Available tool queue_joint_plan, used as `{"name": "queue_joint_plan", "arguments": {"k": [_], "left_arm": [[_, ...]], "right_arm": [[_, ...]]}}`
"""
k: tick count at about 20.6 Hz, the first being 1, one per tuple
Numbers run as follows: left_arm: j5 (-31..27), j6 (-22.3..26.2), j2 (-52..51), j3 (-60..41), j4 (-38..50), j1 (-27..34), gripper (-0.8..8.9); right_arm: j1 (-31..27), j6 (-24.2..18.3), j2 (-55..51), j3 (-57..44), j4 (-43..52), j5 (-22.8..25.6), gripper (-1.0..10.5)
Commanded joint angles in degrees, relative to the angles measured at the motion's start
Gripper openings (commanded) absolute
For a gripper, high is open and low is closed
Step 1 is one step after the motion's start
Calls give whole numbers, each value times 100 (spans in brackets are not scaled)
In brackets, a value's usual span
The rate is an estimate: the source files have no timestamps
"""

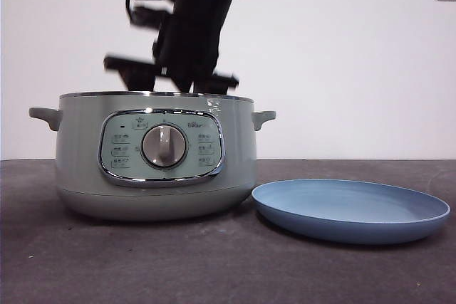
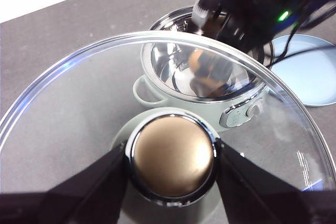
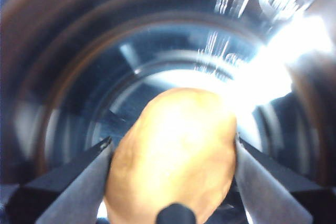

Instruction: Take the potato out from the steamer,put the potato on the plate,close the lid

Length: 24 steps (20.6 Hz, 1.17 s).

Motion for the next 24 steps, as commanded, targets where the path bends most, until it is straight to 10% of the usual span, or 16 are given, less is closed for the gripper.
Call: {"name": "queue_joint_plan", "arguments": {"k": [1, 13, 24], "left_arm": [[20, 9, -44, 37, 332, 11, -9], [551, 31, 308, 37, 817, 4, -9], [629, 94, 595, 37, 1025, 4, -9]], "right_arm": [[11, -162, -699, 20, -66, 31, -17], [-973, -461, -3008, -109, -2743, 446, -18], [-1561, -437, -3311, -2485, -1552, 236, -17]]}}
